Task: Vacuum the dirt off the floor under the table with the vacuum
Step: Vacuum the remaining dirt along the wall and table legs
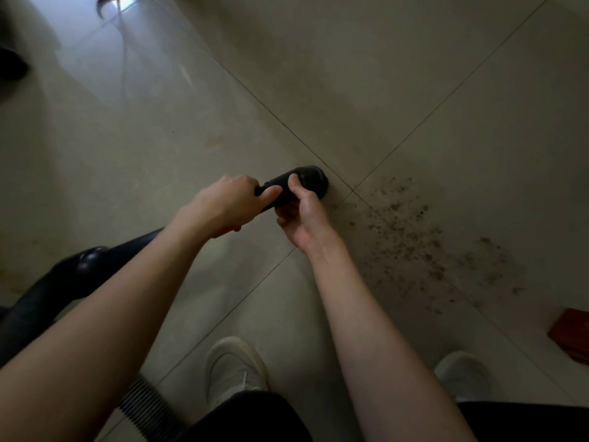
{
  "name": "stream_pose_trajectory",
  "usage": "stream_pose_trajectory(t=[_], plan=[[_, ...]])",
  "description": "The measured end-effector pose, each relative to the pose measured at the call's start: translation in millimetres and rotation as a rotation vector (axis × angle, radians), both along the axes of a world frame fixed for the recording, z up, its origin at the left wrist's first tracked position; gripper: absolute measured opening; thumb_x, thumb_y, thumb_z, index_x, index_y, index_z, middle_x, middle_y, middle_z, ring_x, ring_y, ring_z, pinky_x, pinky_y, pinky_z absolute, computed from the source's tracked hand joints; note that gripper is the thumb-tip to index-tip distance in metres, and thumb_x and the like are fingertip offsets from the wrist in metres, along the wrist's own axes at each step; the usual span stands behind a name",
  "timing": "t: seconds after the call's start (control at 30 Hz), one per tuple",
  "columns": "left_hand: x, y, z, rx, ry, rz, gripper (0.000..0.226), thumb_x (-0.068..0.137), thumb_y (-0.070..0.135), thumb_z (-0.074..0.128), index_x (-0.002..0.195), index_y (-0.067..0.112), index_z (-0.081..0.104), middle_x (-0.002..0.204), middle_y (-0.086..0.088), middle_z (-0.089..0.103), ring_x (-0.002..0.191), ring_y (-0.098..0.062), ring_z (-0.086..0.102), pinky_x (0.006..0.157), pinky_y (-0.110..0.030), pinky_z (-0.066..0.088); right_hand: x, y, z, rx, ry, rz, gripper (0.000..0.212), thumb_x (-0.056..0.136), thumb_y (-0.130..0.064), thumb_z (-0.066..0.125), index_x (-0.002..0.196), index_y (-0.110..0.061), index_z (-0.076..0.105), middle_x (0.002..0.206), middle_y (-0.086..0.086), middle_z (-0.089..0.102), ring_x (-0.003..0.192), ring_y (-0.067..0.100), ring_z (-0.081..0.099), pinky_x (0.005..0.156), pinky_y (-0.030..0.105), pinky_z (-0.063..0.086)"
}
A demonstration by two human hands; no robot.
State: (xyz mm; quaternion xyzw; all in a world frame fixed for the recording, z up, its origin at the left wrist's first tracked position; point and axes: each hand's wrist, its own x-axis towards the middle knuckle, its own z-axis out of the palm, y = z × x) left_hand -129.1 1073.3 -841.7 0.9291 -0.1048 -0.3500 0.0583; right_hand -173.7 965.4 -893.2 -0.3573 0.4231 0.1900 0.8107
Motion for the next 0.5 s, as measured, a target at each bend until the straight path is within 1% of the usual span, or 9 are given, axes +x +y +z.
stream_pose_trajectory(t=[0.1, 0.2, 0.3, 0.37, 0.5], plan=[[3, -16, 0, 0.016, -0.041, -0.025, 0.049, 0.095, 0.055, 0.029, 0.083, 0.015, 0.054, 0.067, -0.002, 0.060, 0.050, -0.010, 0.058, 0.047, -0.023, 0.044, 7, -11, 0, -0.003, 0.016, -0.046, 0.028, 0.097, -0.032, 0.050, 0.107, -0.007, 0.058, 0.079, 0.004, 0.060, 0.065, 0.012, 0.050, 0.052, 0.022, 0.031], [5, -24, 0, 0.050, -0.078, -0.010, 0.050, 0.096, 0.055, 0.028, 0.083, 0.014, 0.053, 0.065, -0.002, 0.058, 0.049, -0.011, 0.056, 0.043, -0.023, 0.038, 14, -16, 0, -0.003, 0.011, -0.043, 0.027, 0.097, -0.033, 0.049, 0.098, -0.008, 0.060, 0.078, 0.004, 0.061, 0.066, 0.013, 0.051, 0.054, 0.022, 0.032], [11, -17, -2, 0.090, -0.131, 0.037, 0.052, 0.095, 0.057, 0.028, 0.089, 0.013, 0.056, 0.064, -0.004, 0.057, 0.053, -0.015, 0.056, 0.044, -0.023, 0.039, 26, -9, 2, 0.002, -0.002, 0.011, 0.028, 0.097, -0.035, 0.048, 0.097, -0.009, 0.060, 0.079, 0.003, 0.061, 0.066, 0.014, 0.050, 0.056, 0.023, 0.032], [16, -10, -2, 0.106, -0.174, 0.059, 0.053, 0.095, 0.056, 0.029, 0.089, 0.012, 0.057, 0.063, -0.005, 0.056, 0.053, -0.016, 0.055, 0.044, -0.024, 0.038, 36, -2, 5, 0.009, -0.014, 0.044, 0.029, 0.098, -0.035, 0.046, 0.094, -0.010, 0.059, 0.077, 0.002, 0.060, 0.064, 0.013, 0.049, 0.055, 0.024, 0.031], [26, -7, -2, 0.113, -0.186, 0.075, 0.053, 0.095, 0.055, 0.030, 0.092, 0.010, 0.059, 0.064, -0.007, 0.056, 0.055, -0.018, 0.057, 0.045, -0.025, 0.041, 47, 4, 7, 0.026, -0.022, 0.049, 0.029, 0.099, -0.035, 0.045, 0.097, -0.009, 0.058, 0.076, 0.003, 0.059, 0.062, 0.013, 0.047, 0.053, 0.024, 0.031]])
